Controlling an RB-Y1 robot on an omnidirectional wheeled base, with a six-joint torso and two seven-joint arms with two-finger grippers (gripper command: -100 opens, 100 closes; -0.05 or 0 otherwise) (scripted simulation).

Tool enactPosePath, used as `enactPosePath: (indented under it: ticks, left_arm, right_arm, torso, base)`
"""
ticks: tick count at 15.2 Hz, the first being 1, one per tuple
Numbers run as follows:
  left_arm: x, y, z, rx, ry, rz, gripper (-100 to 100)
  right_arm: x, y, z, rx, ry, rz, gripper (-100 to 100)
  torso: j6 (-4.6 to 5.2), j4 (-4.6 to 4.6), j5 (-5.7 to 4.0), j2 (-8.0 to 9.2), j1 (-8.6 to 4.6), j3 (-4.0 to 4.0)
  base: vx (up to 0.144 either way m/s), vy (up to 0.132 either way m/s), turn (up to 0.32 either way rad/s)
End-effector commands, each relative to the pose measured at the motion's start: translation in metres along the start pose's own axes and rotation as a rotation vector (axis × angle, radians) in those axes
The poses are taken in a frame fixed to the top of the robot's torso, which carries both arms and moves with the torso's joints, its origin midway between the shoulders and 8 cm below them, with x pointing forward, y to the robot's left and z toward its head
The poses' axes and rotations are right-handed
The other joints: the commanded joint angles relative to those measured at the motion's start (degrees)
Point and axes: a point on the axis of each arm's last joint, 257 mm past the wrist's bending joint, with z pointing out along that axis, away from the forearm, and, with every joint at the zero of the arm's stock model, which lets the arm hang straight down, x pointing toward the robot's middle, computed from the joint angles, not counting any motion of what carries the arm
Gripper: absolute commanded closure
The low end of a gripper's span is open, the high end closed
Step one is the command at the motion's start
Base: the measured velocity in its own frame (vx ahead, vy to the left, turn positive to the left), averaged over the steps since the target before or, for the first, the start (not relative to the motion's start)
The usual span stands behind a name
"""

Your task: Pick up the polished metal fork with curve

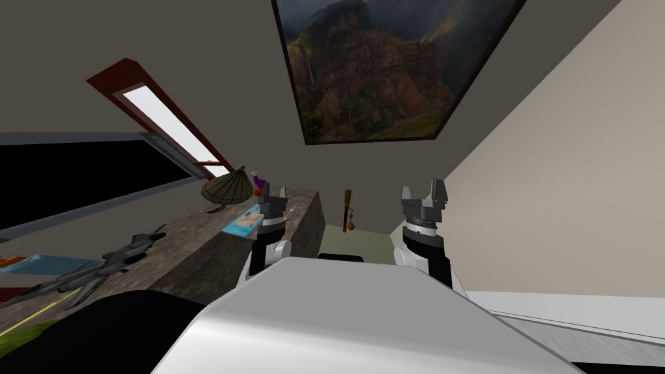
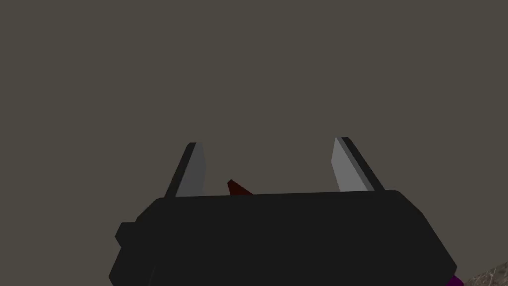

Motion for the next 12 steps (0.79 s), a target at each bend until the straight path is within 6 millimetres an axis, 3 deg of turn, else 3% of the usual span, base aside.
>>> enactPosePath:
  ticks: [1, 6, 12]
  left_arm:
    - [-0.001, 0.009, 0.0, -0.039, 0.027, -0.003, -100]
    - [-0.008, 0.031, -0.001, -0.126, 0.043, -0.03, -100]
    - [-0.031, 0.073, -0.008, -0.293, 0.025, -0.098, -100]
  right_arm:
    - [0.0, 0.0, 0.0, 0.0, 0.0, 0.0, 0]
    - [0.0, 0.0, 0.0, 0.0, 0.0, 0.0, 0]
    - [0.0, 0.0, 0.0, 0.0, 0.0, 0.0, 0]
  torso:
    - [0.0, 0.0, 0.0, 0.0, 0.0, 0.0]
    - [0.0, -0.04, 0.0, -0.17, 0.02, -0.09]
    - [0.0, -0.06, 0.01, -0.23, 0.02, -0.14]
  base:
    - [0.011, -0.002, 0.0]
    - [0.035, -0.003, 0.001]
    - [0.05, -0.002, 0.002]
